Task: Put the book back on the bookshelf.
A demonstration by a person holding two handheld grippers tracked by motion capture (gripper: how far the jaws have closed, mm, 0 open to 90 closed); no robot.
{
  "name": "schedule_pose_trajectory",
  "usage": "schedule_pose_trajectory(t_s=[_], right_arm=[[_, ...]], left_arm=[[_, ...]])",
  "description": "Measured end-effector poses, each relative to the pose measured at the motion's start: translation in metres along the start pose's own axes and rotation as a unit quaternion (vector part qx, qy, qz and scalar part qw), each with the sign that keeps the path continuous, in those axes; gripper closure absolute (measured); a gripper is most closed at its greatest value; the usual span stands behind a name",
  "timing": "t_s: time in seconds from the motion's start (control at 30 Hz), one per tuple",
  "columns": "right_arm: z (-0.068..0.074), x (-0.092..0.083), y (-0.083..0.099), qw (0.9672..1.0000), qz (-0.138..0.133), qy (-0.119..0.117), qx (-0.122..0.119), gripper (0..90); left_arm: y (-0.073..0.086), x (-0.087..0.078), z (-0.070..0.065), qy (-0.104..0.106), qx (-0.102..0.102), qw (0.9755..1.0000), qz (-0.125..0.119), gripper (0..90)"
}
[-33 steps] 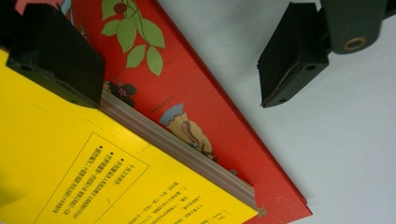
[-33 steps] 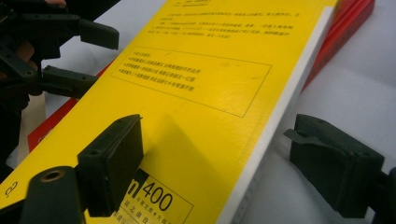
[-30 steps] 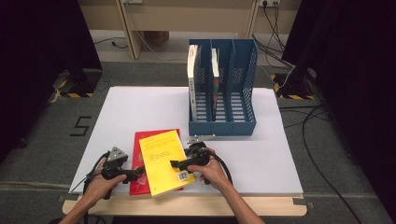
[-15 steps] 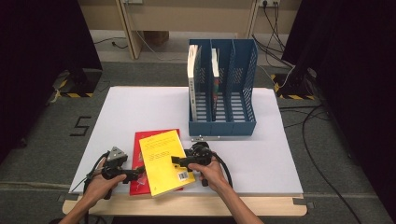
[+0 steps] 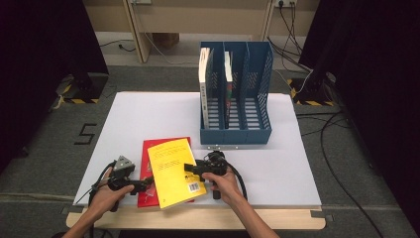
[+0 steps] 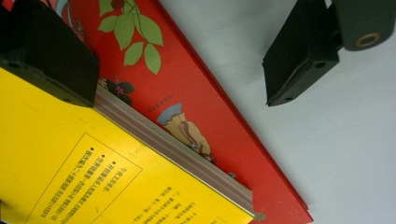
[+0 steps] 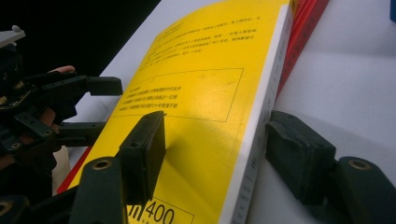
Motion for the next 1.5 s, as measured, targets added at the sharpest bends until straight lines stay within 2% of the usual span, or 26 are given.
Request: schedule_pose_trajectory(t_s=[0.13,0.23,0.27,0.3,0.47,0.6,0.83,0.9,0.93,0.97,1.0,1.03,1.07,1.1,1.17,1.2,1.23,1.33,1.37,1.5], right_arm=[[0.000,0.000,0.000,1.0000,-0.002,0.000,-0.001,38.8],[0.000,-0.002,0.000,0.9995,-0.018,-0.009,0.023,39.3],[0.000,-0.002,0.000,0.9995,-0.018,-0.009,0.023,39.3],[0.000,-0.005,-0.002,0.9986,-0.031,-0.019,0.038,40.3],[0.003,-0.007,-0.007,0.9982,-0.038,-0.031,0.033,42.1],[0.007,-0.008,-0.009,0.9989,-0.036,-0.028,0.009,43.6],[0.007,-0.008,-0.011,0.9978,-0.037,-0.033,0.043,41.4],[0.007,-0.009,-0.012,0.9966,-0.040,-0.039,0.061,41.5],[0.009,-0.010,-0.012,0.9967,-0.035,-0.044,0.059,41.9],[0.010,-0.009,-0.011,0.9959,-0.025,-0.056,0.067,46.2],[0.015,-0.007,-0.008,0.9934,-0.015,-0.077,0.083,49.6],[0.022,-0.004,-0.004,0.9945,-0.007,-0.080,0.066,48.0],[0.028,-0.001,-0.004,0.9970,-0.002,-0.068,0.037,47.0],[0.033,0.001,-0.005,0.9975,0.001,-0.068,0.016,47.0],[0.034,0.002,-0.008,0.9973,0.003,-0.073,0.006,47.4],[0.033,0.003,-0.010,0.9974,0.008,-0.072,-0.008,48.4],[0.033,0.003,-0.010,0.9974,0.008,-0.072,-0.008,48.4],[0.029,0.004,-0.007,0.9976,0.019,-0.057,-0.034,50.7],[0.029,0.004,-0.007,0.9974,0.017,-0.053,-0.046,52.8],[0.035,0.000,-0.013,0.9950,-0.008,-0.070,-0.071,63.3]], left_arm=[[0.000,0.000,0.000,0.000,0.000,1.0000,0.001,9.7],[0.000,0.000,0.001,0.000,-0.001,1.0000,0.002,9.5],[0.000,0.000,0.001,0.000,-0.001,1.0000,0.002,9.5],[0.000,0.000,0.001,0.000,-0.001,1.0000,0.002,9.4],[0.000,0.000,0.001,0.000,0.000,1.0000,0.002,9.3],[0.000,-0.001,0.000,-0.002,0.003,1.0000,0.001,9.3],[0.000,0.000,0.001,-0.002,0.003,1.0000,0.002,8.5],[0.000,0.000,0.001,-0.002,0.004,1.0000,0.002,8.4],[0.000,0.000,0.002,-0.001,0.002,1.0000,0.002,8.1],[0.000,0.000,0.001,-0.001,0.002,1.0000,0.002,8.1],[0.000,0.000,0.001,-0.002,0.003,1.0000,0.001,8.1],[0.000,0.000,0.001,-0.002,0.007,1.0000,0.001,8.3],[-0.001,0.000,0.001,-0.001,0.012,0.9999,0.003,8.7],[-0.001,0.000,0.001,-0.001,0.012,0.9999,0.003,8.7],[-0.001,-0.001,0.000,-0.001,0.015,0.9999,0.002,9.3],[-0.001,-0.001,0.000,-0.002,0.016,0.9999,0.000,9.4],[-0.001,-0.001,0.000,-0.002,0.016,0.9999,0.000,9.4],[-0.001,-0.001,0.001,0.000,0.014,0.9999,0.003,9.1],[-0.001,-0.001,0.001,0.000,0.016,0.9999,0.003,8.9],[-0.001,-0.002,0.001,0.003,0.014,0.9999,0.003,8.2]])
Point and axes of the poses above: each handheld gripper's, and its own axes: x roughly forward along the jaws, y roughly out of its underside, z roughly to its left, the point moved 4 cm from there along x, roughly forward along the jaws, and after that the axes turned 15 degrees about -z, right-handed, at the moved point
